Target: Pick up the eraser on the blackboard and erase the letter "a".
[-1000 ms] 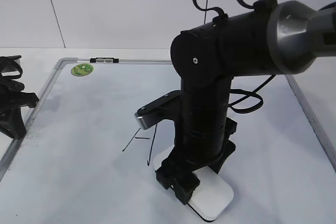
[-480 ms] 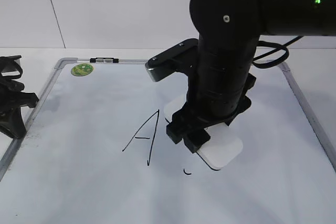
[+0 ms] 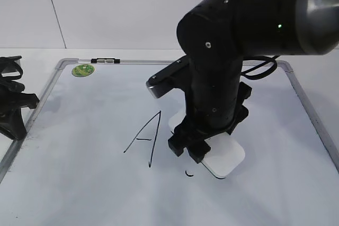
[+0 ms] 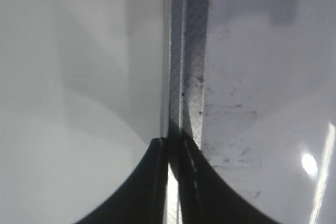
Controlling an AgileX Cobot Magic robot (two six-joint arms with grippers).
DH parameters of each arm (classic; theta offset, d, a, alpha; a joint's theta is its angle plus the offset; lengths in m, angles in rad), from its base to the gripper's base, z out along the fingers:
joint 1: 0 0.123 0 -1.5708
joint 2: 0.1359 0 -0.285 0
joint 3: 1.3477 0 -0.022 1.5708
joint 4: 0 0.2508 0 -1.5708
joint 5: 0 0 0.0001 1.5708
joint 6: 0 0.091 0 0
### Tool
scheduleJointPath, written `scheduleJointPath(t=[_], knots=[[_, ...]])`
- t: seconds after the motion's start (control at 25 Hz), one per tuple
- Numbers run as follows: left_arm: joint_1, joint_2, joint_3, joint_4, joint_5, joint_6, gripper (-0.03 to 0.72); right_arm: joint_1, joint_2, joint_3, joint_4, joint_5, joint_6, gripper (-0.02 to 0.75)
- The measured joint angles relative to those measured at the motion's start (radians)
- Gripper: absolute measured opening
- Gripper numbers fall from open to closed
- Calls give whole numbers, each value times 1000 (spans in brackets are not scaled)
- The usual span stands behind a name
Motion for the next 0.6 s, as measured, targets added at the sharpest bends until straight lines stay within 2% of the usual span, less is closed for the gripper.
scheduleJointPath(t=[0.6], knots=[[0,0,0,0,2,0,34,-27,65,0,25,-26,-9,559]])
